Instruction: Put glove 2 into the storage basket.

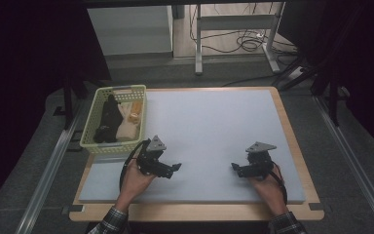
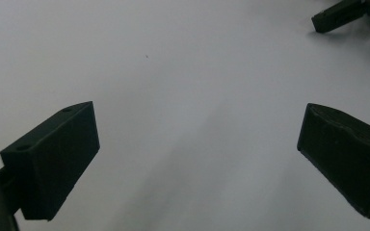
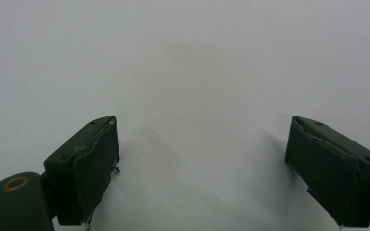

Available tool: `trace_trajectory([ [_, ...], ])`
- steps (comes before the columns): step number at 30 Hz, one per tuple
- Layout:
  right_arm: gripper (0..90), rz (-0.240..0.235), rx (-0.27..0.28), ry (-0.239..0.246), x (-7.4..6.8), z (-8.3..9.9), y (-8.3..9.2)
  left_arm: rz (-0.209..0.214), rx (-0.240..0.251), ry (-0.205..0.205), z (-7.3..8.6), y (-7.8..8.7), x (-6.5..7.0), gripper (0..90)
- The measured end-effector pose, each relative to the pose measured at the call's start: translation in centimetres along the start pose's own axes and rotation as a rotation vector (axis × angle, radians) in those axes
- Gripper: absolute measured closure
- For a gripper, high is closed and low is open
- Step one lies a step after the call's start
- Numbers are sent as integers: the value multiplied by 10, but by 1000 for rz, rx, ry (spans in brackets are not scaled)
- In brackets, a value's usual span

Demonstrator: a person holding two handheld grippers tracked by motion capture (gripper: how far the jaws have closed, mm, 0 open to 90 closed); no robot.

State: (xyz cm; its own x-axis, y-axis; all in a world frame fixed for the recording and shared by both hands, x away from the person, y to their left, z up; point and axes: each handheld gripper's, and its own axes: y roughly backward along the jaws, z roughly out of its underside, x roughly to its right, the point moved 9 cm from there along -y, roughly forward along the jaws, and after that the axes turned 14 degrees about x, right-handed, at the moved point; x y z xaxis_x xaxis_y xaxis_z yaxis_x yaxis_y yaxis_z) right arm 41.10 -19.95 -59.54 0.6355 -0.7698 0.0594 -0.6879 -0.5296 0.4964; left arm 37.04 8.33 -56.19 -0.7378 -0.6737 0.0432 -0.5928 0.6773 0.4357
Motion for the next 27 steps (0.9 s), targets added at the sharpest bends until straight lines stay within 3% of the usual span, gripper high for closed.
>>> trace_trajectory([
  [5,113,0,0,0,0,0,0,39,15,38,16,1,2,0],
  [10,113,0,0,0,0,0,0,34,10,54,29,3,0,0],
  [14,113,1,0,0,0,0,0,-4,-29,24,40,4,-3,0],
  [20,113,1,1,1,0,0,0,-31,-64,17,53,3,-7,0],
  [27,113,1,1,1,0,0,0,-41,-111,10,59,0,-7,0],
])
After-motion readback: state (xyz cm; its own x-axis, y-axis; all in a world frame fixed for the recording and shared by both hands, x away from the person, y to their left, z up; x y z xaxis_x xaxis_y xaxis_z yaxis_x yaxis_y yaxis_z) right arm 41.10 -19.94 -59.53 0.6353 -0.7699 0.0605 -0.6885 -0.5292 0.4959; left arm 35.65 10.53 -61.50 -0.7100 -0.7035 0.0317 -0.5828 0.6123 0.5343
